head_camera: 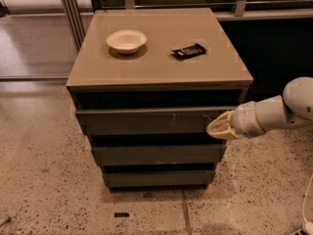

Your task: Close top drawer

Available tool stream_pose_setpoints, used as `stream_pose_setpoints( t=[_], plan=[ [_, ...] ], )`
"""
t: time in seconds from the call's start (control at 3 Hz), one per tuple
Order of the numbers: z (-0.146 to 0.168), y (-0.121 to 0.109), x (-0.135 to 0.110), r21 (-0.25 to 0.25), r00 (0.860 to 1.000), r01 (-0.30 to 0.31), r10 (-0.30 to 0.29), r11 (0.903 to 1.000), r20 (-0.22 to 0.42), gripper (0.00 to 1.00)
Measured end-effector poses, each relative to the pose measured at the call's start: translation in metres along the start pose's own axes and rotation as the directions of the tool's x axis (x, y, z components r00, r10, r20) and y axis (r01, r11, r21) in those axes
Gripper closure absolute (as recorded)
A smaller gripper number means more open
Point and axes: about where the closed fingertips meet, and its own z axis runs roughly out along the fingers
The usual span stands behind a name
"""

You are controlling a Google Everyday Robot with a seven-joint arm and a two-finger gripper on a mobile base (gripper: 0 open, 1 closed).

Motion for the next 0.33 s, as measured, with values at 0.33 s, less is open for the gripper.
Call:
stream_pose_setpoints(
  t=[0.33],
  plan=[
    [-0.0153,0.0431,-0.0116,-0.162,0.999,-0.047,0.048,0.9857,0.001,1.00]
  ],
)
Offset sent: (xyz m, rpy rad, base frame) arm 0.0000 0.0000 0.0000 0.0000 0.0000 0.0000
